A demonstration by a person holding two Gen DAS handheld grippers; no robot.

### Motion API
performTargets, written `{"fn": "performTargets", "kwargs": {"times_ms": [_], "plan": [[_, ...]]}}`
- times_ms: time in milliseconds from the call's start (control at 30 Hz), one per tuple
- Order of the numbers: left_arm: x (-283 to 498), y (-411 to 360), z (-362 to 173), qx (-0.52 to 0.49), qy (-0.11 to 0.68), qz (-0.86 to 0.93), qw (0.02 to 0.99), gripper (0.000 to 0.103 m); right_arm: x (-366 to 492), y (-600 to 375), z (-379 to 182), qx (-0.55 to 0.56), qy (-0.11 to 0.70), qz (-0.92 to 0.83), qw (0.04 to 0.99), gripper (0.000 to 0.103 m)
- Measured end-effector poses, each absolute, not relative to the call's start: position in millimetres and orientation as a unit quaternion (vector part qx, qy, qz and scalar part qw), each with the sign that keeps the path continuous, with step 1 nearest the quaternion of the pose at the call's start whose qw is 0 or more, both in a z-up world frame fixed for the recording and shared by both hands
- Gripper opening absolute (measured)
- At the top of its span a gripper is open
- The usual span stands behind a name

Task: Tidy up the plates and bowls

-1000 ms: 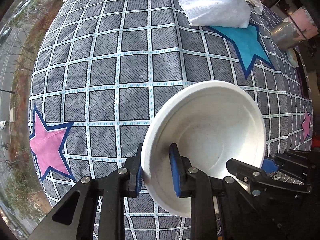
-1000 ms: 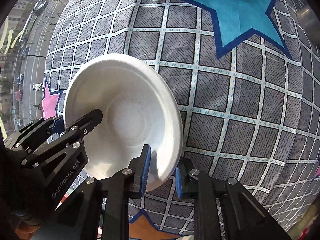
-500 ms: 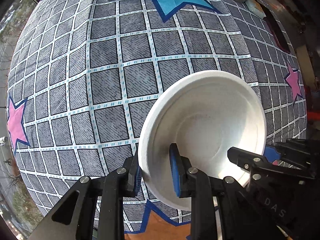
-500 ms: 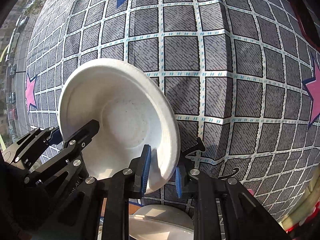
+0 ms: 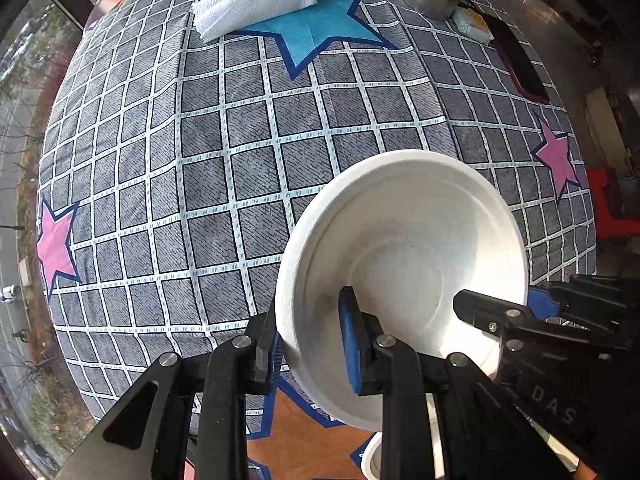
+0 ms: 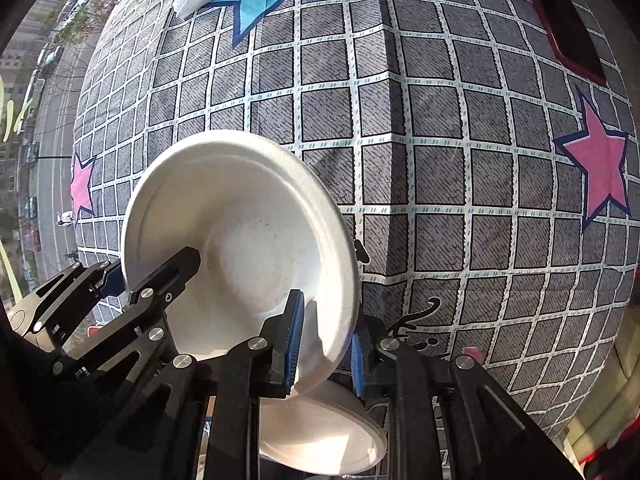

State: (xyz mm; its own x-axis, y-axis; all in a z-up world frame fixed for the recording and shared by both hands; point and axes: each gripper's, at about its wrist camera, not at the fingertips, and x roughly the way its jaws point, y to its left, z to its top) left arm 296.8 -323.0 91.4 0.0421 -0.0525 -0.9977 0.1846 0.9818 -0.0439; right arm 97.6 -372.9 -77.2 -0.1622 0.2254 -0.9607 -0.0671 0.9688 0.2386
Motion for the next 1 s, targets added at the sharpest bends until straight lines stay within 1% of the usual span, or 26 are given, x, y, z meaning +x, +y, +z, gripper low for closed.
{"fn": "performTargets", "kwargs": {"times_ms": [33, 133, 300, 400, 533, 567, 600, 1000], "plan": [[300.9, -321.3, 100.1, 0.049, 0.686, -0.084, 0.721, 0.026, 95.1, -369.1, -73.4, 0.053, 0.753, 0.114, 0.646, 0.023], [280.2, -331.9, 114.1, 0.053, 0.683, -0.093, 0.723, 0.027, 89.1, -382.7, -60.2, 0.052, 0.751, 0.114, 0.649, 0.023], [243.1, -340.9, 126.6, 0.056, 0.681, -0.107, 0.723, 0.027, 59.6, -382.9, -51.3, 0.049, 0.747, 0.111, 0.654, 0.023], [221.8, -360.6, 135.5, 0.058, 0.68, -0.117, 0.721, 0.027, 44.8, -386.1, -46.5, 0.044, 0.745, 0.111, 0.656, 0.023], [207.2, -356.9, 129.2, 0.072, 0.682, -0.138, 0.714, 0.027, 20.9, -387.4, -47.0, 0.039, 0.75, 0.111, 0.651, 0.023], [209.4, -334.8, 124.5, 0.077, 0.683, -0.144, 0.712, 0.027, 13.5, -388.7, -47.0, 0.039, 0.752, 0.11, 0.649, 0.023], [206.7, -328.6, 121.5, 0.082, 0.684, -0.148, 0.71, 0.027, 5.7, -393.9, -45.2, 0.04, 0.753, 0.11, 0.647, 0.023], [172.6, -340.4, 97.8, 0.125, 0.69, -0.191, 0.687, 0.029, -38.7, -405.3, -60.1, 0.039, 0.769, 0.082, 0.633, 0.023]]}}
